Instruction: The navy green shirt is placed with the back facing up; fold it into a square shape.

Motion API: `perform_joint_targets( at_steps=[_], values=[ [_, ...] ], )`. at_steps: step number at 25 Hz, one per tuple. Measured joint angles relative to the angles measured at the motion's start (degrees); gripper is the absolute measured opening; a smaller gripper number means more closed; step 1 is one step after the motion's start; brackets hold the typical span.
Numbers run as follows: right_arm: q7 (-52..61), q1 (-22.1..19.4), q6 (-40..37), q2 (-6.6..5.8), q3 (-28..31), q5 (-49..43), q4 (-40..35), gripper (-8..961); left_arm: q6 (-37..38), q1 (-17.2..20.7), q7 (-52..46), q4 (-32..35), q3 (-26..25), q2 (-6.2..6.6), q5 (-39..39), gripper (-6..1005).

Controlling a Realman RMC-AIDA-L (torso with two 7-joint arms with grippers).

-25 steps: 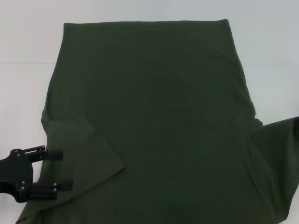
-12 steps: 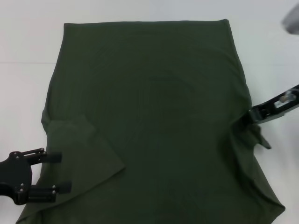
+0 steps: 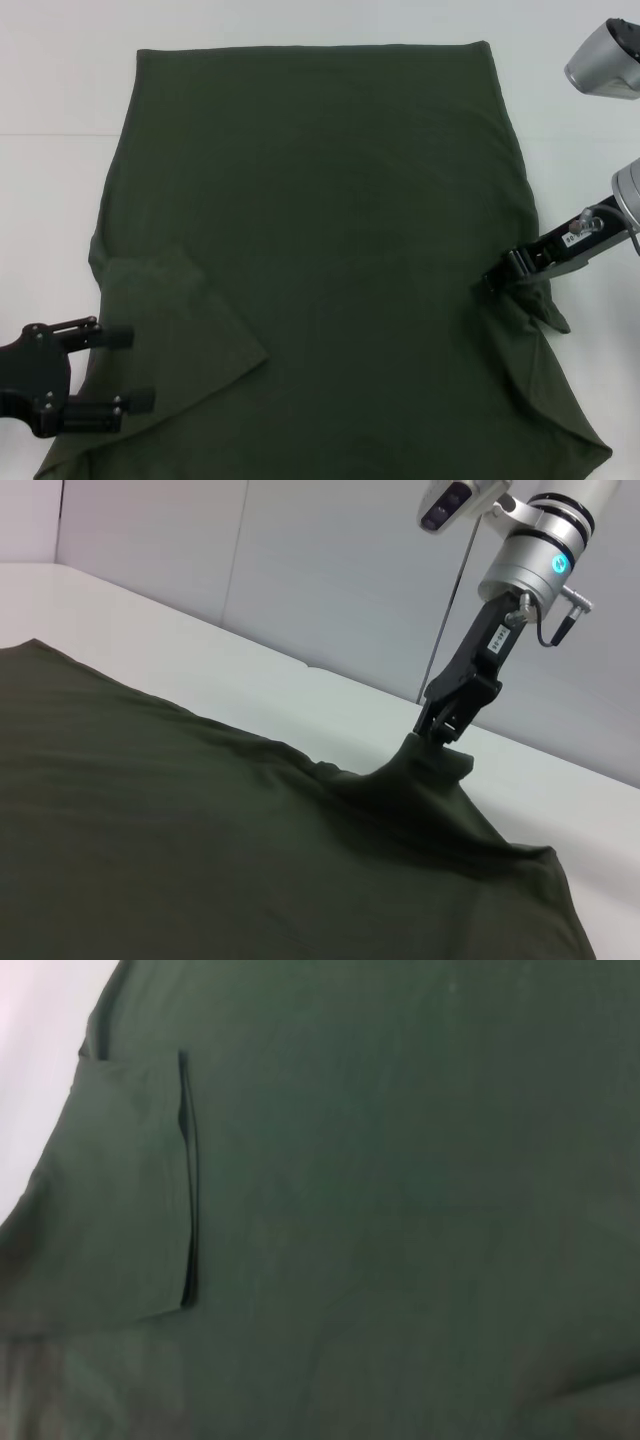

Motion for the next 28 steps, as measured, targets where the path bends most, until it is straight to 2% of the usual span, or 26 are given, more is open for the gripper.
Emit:
perform_joint_targets(
  at_steps=[4, 8, 11, 15, 20, 28],
  values=[
    [-0.8, -0.8, 0.1, -0.28, 0.6, 4.7, 1.1, 212, -0.4, -0.1, 0.0, 0.0, 0.0, 0.02, 0.0, 888],
    [-1.6, -2.6, 0.3, -1.85, 0.9, 13.0, 5.0, 397, -0.9, -0.1, -0.1, -0.1, 0.0, 0.01, 0.0, 888],
    [-1.8, -3.9, 1.0, -2.97, 1.2, 15.8, 7.7, 538, -1.1, -0.1, -0.1, -0.2, 0.1, -0.03, -0.1, 888],
    [-3.3, -6.3, 1.2, -3.30, 2.8, 18.7, 8.3, 706, -1.5, -0.1, 0.0, -0.2, 0.1, -0.05, -0.3, 888],
    [-7.1, -12.8, 1.0, -3.20, 8.2, 24.6, 10.4, 713, -1.7, -0.1, -0.2, -0.4, -0.9, -0.18, -0.4, 888],
    [-15.2, -23.5, 1.7, -6.40, 19.8, 28.5, 17.7, 736, -1.7, -0.5, -0.2, -1.1, -3.1, -0.40, -0.6, 888]
  ],
)
